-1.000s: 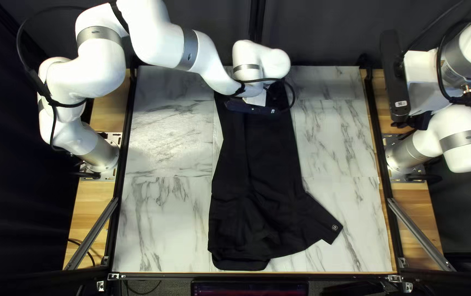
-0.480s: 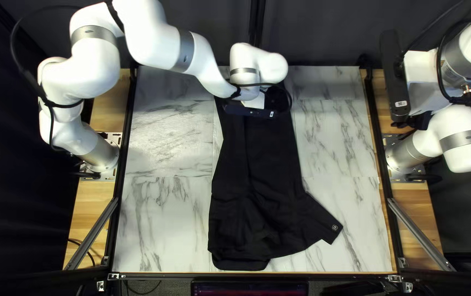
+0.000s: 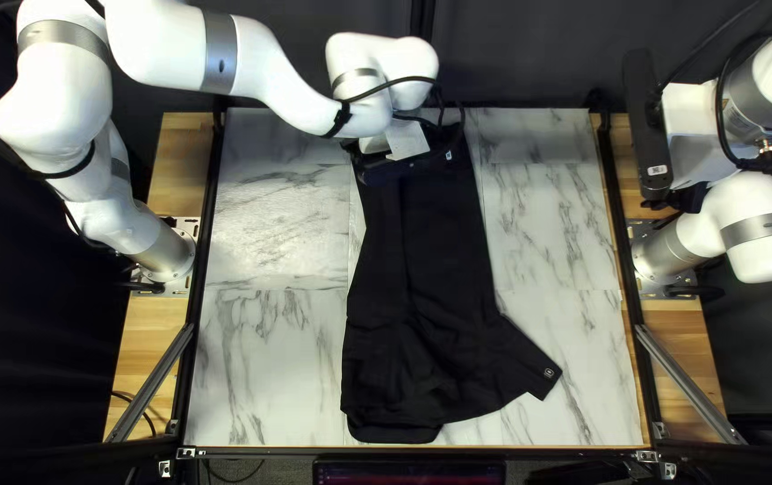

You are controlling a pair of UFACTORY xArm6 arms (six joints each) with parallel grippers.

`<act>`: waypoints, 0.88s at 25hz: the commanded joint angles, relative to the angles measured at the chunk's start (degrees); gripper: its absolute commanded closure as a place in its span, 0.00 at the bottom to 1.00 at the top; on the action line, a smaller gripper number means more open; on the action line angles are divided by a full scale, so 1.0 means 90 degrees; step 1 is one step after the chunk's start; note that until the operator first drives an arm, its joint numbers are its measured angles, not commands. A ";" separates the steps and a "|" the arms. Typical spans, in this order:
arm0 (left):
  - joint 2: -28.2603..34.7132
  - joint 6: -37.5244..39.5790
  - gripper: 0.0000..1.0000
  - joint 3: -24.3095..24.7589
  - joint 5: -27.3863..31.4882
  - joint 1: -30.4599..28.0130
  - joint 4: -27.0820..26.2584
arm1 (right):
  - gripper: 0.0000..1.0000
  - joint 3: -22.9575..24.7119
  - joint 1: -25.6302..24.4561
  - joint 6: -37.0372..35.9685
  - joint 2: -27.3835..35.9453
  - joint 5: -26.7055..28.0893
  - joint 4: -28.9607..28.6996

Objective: Fold t-shirt

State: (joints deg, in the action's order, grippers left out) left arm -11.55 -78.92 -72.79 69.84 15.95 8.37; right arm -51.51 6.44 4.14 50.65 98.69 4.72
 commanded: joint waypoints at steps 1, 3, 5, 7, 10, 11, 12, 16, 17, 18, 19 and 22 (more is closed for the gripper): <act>0.0097 0.1379 0.00 -0.0074 0.0221 -0.0519 0.0318 | 0.00 0.0000 0.0000 0.0000 0.0000 0.0000 0.0000; 0.0161 0.2387 0.00 0.0034 0.0204 -0.0566 0.0488 | 0.00 0.0000 0.0000 0.0000 0.0000 0.0000 0.0000; 0.0308 0.3997 0.00 0.0264 0.0209 -0.0639 0.0687 | 0.00 0.0000 0.0000 0.0000 0.0000 0.0000 0.0000; 0.0269 0.5673 0.00 0.0199 0.0522 -0.0943 0.0896 | 0.00 0.0000 0.0000 0.0000 0.0000 0.0000 0.0000; 0.0141 0.6389 0.00 -0.0013 0.0852 -0.1204 0.1003 | 0.00 0.0000 0.0000 0.0000 0.0000 0.0000 0.0000; 0.0141 0.6389 0.00 -0.0013 0.0852 -0.1204 0.1003 | 0.00 0.0000 0.0000 0.0000 0.0000 0.0000 0.0000; 0.0141 0.6389 0.00 -0.0013 0.0852 -0.1204 0.1003 | 0.00 0.0000 0.0000 0.0000 0.0000 0.0000 0.0000; 0.0141 0.6389 0.00 -0.0013 0.0852 -0.1204 0.1003 | 0.00 0.0000 0.0000 0.0000 0.0000 0.0000 0.0000; 0.0141 0.6389 0.00 -0.0013 0.0852 -0.1204 0.1003 | 0.00 0.0000 0.0000 0.0000 0.0000 0.0000 0.0000; 0.0136 0.6384 0.00 -0.0008 0.0821 -0.1219 0.0961 | 0.00 0.0000 0.0000 0.0000 0.0000 0.0000 0.0000; 0.0087 0.6446 0.00 -0.0090 0.0778 -0.1259 0.1003 | 0.00 0.0000 0.0000 0.0000 0.0000 0.0000 0.0000; -0.0058 0.7253 0.00 -0.0162 0.0503 -0.1136 0.1268 | 0.00 0.0000 0.0000 0.0000 0.0000 0.0000 0.0000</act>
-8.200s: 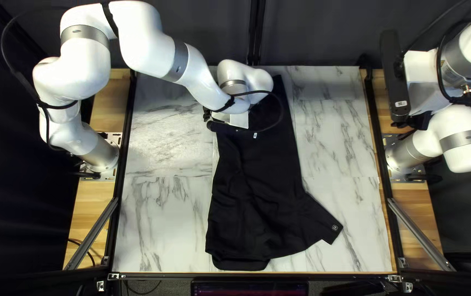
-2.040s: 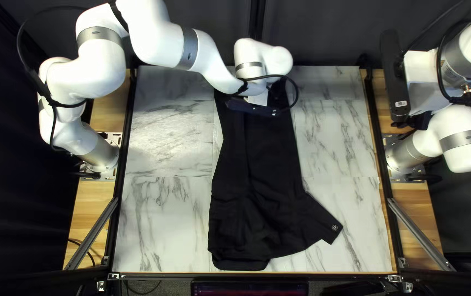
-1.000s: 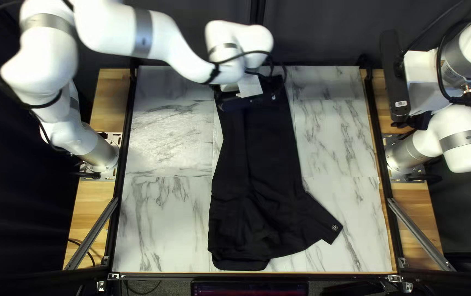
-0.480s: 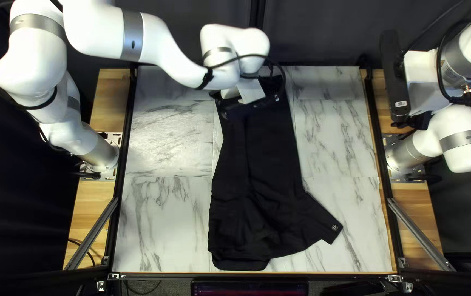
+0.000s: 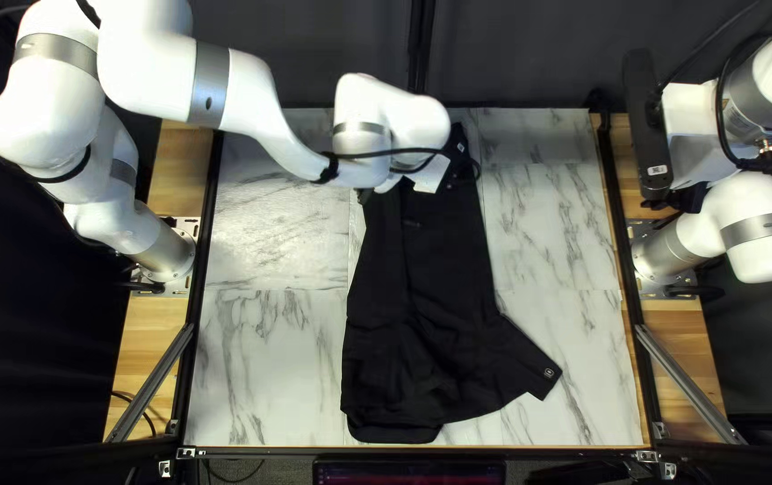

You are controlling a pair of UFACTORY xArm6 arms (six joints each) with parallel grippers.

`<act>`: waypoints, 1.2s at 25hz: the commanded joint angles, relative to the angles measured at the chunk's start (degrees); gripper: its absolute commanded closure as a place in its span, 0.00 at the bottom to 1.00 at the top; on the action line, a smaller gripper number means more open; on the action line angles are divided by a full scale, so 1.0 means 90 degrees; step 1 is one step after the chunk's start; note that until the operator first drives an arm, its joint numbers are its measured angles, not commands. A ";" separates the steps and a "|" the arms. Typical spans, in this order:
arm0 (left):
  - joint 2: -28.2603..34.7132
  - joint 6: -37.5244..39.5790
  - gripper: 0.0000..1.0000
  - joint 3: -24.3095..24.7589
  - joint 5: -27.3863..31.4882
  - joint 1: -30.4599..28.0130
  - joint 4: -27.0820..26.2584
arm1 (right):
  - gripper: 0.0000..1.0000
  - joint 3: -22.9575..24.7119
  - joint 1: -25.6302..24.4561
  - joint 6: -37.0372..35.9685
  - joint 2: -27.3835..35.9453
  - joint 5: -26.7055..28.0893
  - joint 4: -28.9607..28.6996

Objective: Fold t-shirt

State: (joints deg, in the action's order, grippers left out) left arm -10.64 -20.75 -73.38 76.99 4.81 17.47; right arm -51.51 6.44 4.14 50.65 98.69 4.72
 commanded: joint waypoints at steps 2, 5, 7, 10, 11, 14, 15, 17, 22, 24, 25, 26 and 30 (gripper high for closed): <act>-0.0282 0.1603 0.00 -0.0103 -0.0521 0.0356 0.0420 | 0.00 0.0000 0.0000 0.0000 0.0000 0.0000 0.0000; -0.0426 0.2949 0.00 -0.0229 -0.0545 0.0575 0.0513 | 0.00 0.0000 0.0000 0.0000 0.0000 0.0000 0.0000; -0.0638 0.3620 0.00 -0.0471 -0.0347 0.0565 0.0567 | 0.00 0.0000 0.0000 0.0000 0.0000 0.0000 0.0000; -0.0638 0.3620 0.00 -0.0471 -0.0347 0.0565 0.0567 | 0.00 0.0000 0.0000 0.0000 0.0000 0.0000 0.0000; -0.0638 0.3620 0.00 -0.0471 -0.0347 0.0565 0.0567 | 0.00 0.0000 0.0000 0.0000 0.0000 0.0000 0.0000; -0.0638 0.3620 0.00 -0.0471 -0.0347 0.0565 0.0567 | 0.00 0.0000 0.0000 0.0000 0.0000 0.0000 0.0000; -0.0638 0.3620 0.00 -0.0471 -0.0347 0.0565 0.0567 | 0.00 0.0000 0.0000 0.0000 0.0000 0.0000 0.0000; -0.0605 0.3651 0.00 -0.0419 -0.0415 0.0518 0.0510 | 0.00 0.0000 0.0000 0.0000 0.0000 0.0000 0.0000; -0.0693 0.3896 0.00 -0.0412 -0.1146 0.0639 0.0295 | 0.00 0.0000 0.0000 0.0000 0.0000 0.0000 0.0000; -0.0782 0.3989 0.00 -0.0441 -0.1375 0.0731 0.0226 | 0.00 0.0000 0.0000 0.0000 0.0000 0.0000 0.0000; -0.0892 0.4028 0.00 -0.0495 -0.1507 0.0789 0.0190 | 0.00 0.0000 0.0000 0.0000 0.0000 0.0000 0.0000; -0.0955 0.4056 0.00 -0.0519 -0.1577 0.0818 0.0173 | 0.00 0.0000 0.0000 0.0000 0.0000 0.0000 0.0000; -0.1121 0.4258 0.00 -0.0305 -0.2144 0.1057 0.0193 | 0.00 0.0000 0.0000 0.0000 0.0000 0.0000 0.0000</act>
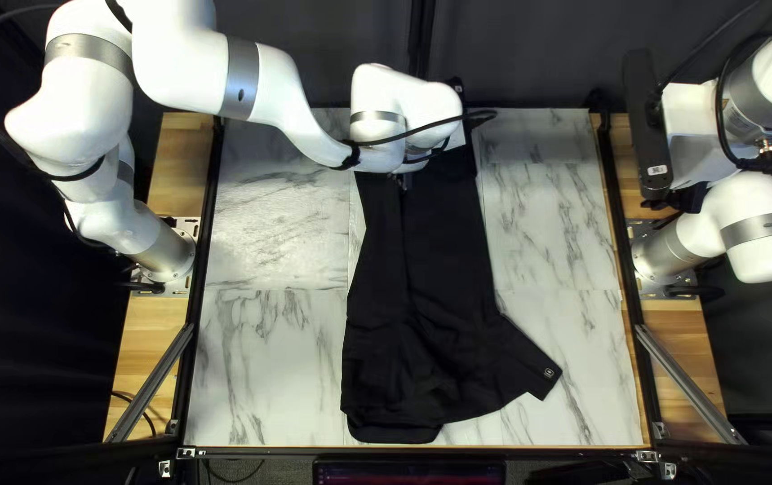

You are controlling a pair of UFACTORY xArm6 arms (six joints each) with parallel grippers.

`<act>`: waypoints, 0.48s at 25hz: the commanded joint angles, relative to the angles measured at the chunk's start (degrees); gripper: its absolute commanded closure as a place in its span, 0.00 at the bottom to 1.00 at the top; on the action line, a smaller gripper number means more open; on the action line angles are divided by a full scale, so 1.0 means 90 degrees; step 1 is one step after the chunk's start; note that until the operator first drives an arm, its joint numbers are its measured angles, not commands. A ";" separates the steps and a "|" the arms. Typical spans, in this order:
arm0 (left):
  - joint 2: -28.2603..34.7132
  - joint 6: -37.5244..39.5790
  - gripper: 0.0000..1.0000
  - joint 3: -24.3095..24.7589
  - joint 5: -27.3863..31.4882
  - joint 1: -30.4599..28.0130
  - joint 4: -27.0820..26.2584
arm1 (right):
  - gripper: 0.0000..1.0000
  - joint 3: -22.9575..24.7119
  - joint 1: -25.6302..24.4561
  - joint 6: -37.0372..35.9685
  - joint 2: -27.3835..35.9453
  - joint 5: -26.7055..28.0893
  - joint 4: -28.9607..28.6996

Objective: Fold t-shirt

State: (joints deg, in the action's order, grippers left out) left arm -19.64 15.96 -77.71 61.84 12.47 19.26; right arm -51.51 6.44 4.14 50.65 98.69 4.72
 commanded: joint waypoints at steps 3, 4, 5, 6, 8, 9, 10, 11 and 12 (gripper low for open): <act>-0.0120 0.0286 0.00 0.0292 -0.0676 0.0342 -0.0006 | 0.00 0.0000 0.0000 0.0000 0.0000 0.0000 0.0000; -0.0180 0.0301 0.00 0.0267 -0.0748 0.0382 0.0004 | 0.00 0.0000 0.0000 0.0000 0.0000 0.0000 0.0000; -0.0241 0.0304 0.00 0.0235 -0.0803 0.0396 0.0018 | 0.00 0.0000 0.0000 0.0000 0.0000 0.0000 0.0000; -0.0293 0.0300 0.00 0.0205 -0.0843 0.0406 0.0035 | 0.00 0.0000 0.0000 0.0000 0.0000 0.0000 0.0000; -0.0465 0.0260 0.00 0.0108 -0.0958 0.0442 0.0081 | 0.00 0.0000 0.0000 0.0000 0.0000 0.0000 0.0000; -0.0559 0.0222 0.00 0.0062 -0.1022 0.0478 0.0096 | 0.00 0.0000 0.0000 0.0000 0.0000 0.0000 0.0000; -0.0629 0.0190 0.00 0.0028 -0.1065 0.0509 0.0107 | 0.00 0.0000 0.0000 0.0000 0.0000 0.0000 0.0000; -0.0679 0.0165 0.00 -0.0001 -0.1085 0.0533 0.0108 | 0.00 0.0000 0.0000 0.0000 0.0000 0.0000 0.0000; -0.0745 0.0114 0.00 -0.0032 -0.1121 0.0573 0.0105 | 0.00 0.0000 0.0000 0.0000 0.0000 0.0000 0.0000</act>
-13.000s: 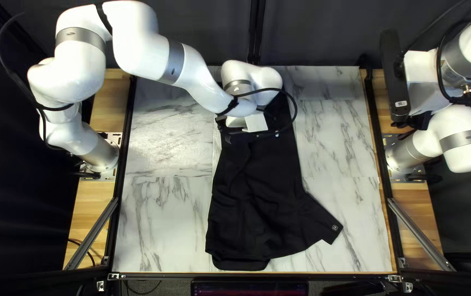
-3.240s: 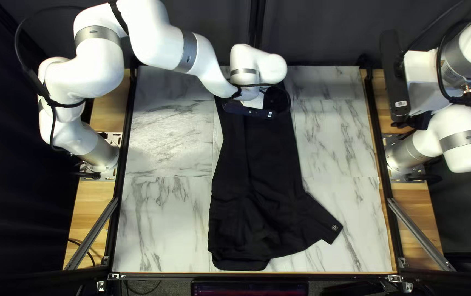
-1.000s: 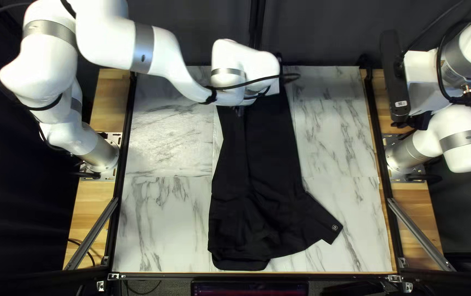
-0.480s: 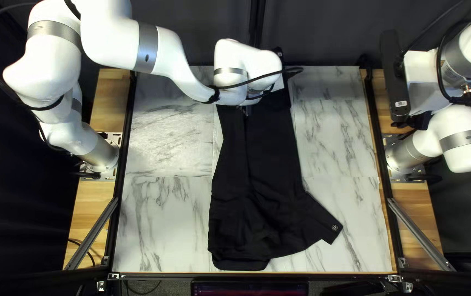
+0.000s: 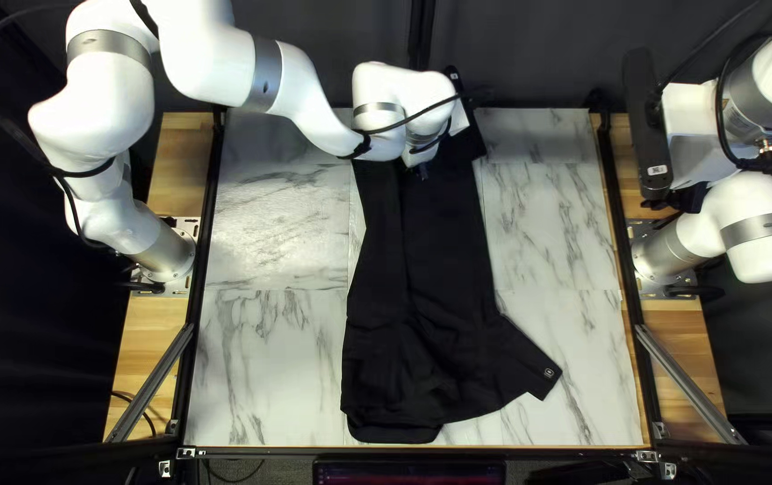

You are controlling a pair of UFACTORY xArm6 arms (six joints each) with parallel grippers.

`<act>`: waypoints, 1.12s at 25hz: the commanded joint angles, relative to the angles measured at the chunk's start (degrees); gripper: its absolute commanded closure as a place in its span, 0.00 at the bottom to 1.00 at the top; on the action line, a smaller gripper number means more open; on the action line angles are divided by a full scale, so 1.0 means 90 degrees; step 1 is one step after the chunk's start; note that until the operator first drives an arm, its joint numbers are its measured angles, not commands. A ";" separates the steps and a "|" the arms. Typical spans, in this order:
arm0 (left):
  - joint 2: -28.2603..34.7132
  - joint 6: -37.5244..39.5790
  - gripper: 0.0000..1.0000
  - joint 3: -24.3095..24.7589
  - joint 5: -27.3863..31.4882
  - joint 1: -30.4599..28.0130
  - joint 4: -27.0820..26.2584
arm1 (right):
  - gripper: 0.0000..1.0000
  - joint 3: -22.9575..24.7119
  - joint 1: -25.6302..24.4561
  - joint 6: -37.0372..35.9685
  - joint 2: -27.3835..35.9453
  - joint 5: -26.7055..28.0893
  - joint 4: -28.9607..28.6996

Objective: Fold t-shirt

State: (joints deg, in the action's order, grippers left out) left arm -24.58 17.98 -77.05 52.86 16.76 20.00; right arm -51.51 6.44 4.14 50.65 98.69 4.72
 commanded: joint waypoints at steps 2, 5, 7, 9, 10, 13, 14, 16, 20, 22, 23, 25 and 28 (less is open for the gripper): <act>-0.0281 -0.0217 0.00 -0.0108 -0.0203 0.0173 0.0034 | 0.00 0.0000 0.0000 0.0000 0.0000 0.0000 0.0000; -0.0341 -0.0412 0.00 -0.0032 -0.0351 0.0315 0.0012 | 0.00 0.0000 0.0000 0.0000 0.0000 0.0000 0.0000; -0.0338 -0.0516 0.00 0.0058 -0.0465 0.0392 -0.0031 | 0.00 0.0000 0.0000 0.0000 0.0000 0.0000 0.0000; -0.0347 -0.0589 0.00 0.0085 -0.0521 0.0433 -0.0084 | 0.00 0.0000 0.0000 0.0000 0.0000 0.0000 0.0000; -0.0383 -0.0660 0.00 0.0068 -0.0554 0.0476 -0.0139 | 0.00 0.0000 0.0000 0.0000 0.0000 0.0000 0.0000; -0.0435 -0.0808 0.00 0.0018 -0.0605 0.0563 -0.0286 | 0.00 0.0000 0.0000 0.0000 0.0000 0.0000 0.0000; -0.0443 -0.0829 0.00 0.0009 -0.0615 0.0575 -0.0313 | 0.00 0.0000 0.0000 0.0000 0.0000 0.0000 0.0000; -0.0500 -0.0872 0.00 -0.0060 -0.0620 0.0586 -0.0384 | 0.00 0.0000 0.0000 0.0000 0.0000 0.0000 0.0000; -0.0675 -0.0921 0.00 -0.0188 -0.0647 0.0610 -0.0440 | 0.00 0.0000 0.0000 0.0000 0.0000 0.0000 0.0000; -0.0744 -0.0955 0.00 -0.0221 -0.0663 0.0646 -0.0472 | 0.00 0.0000 0.0000 0.0000 0.0000 0.0000 0.0000; -0.0761 -0.0964 0.00 -0.0232 -0.0658 0.0654 -0.0481 | 0.00 0.0000 0.0000 0.0000 0.0000 0.0000 0.0000; -0.0724 -0.0973 0.00 -0.0193 -0.0638 0.0661 -0.0492 | 0.00 0.0000 0.0000 0.0000 0.0000 0.0000 0.0000; -0.0676 -0.0952 0.00 -0.0151 -0.0597 0.0660 -0.0479 | 0.00 0.0000 0.0000 0.0000 0.0000 0.0000 0.0000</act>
State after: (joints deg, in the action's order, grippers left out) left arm -30.89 9.30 -78.62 47.25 22.69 15.63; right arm -51.51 6.44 4.14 50.65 98.69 4.72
